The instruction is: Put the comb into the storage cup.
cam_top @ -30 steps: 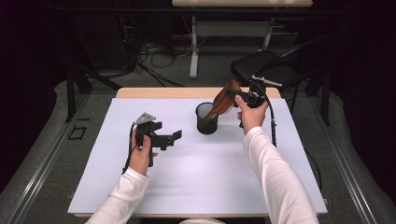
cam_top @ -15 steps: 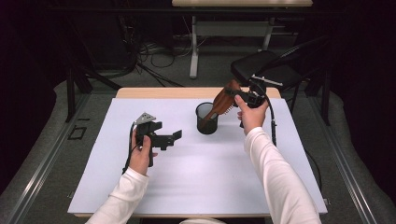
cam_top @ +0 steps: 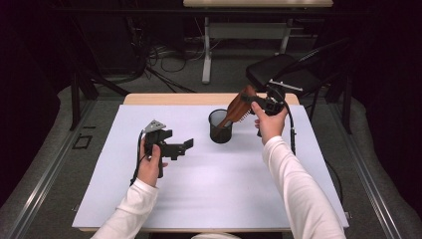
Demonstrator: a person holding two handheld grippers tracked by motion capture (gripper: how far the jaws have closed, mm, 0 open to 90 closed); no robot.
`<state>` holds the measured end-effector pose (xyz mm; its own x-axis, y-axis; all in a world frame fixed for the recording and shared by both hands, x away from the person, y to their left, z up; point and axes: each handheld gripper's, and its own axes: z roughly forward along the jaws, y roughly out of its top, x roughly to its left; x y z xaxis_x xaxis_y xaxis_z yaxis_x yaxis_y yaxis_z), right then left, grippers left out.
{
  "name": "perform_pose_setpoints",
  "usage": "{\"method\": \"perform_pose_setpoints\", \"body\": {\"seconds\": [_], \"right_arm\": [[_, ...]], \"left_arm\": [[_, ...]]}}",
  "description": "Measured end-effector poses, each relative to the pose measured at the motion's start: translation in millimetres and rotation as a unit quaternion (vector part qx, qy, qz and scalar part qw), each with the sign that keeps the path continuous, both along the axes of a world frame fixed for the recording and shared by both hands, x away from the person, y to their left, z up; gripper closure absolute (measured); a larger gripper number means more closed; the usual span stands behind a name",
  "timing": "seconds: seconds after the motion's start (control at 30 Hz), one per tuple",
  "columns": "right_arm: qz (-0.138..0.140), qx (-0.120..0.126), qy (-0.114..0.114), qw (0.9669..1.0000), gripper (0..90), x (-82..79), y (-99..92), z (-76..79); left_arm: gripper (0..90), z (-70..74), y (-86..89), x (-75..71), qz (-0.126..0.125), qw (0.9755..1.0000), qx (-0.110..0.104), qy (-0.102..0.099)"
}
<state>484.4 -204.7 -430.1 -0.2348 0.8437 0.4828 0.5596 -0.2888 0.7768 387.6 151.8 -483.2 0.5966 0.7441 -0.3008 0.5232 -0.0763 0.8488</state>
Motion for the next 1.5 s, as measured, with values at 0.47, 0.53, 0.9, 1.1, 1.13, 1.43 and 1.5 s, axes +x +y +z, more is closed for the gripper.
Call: {"method": "perform_pose_setpoints", "body": {"seconds": [0.47,0.53,0.9,1.1,1.13,1.43,1.5], "right_arm": [[0.002,-0.012,-0.001,0.9999,26.5,-1.2,1.2,0.5],[0.003,-0.013,-0.002,0.9999,26.5,-1.1,1.2,0.4],[0.005,-0.016,-0.001,0.9999,26.5,-0.9,1.4,-0.3],[0.005,-0.022,-0.005,0.9997,26.9,-2.7,0.6,1.6],[0.005,-0.024,-0.006,0.9997,26.9,-3.0,0.1,2.0],[0.01,-0.032,-0.011,0.9994,26.9,-6.9,-3.6,5.9],[0.011,-0.033,-0.013,0.9993,26.9,-7.8,-4.1,6.9]], "left_arm": [[0.3,-0.2,-0.4,0.0,0.001,1.0,0.001,0.0],[0.4,-0.2,-0.2,0.1,0.0,1.0,0.001,0.0],[0.3,-0.6,-0.7,0.2,0.001,1.0,0.003,0.001],[0.3,0.0,0.4,0.1,0.0,1.0,0.001,-0.001],[0.3,0.1,0.5,0.1,0.001,1.0,0.001,-0.001],[0.4,0.3,0.8,0.1,0.001,1.0,-0.001,-0.001],[0.3,0.4,0.7,0.0,0.001,1.0,-0.001,-0.002]]}}
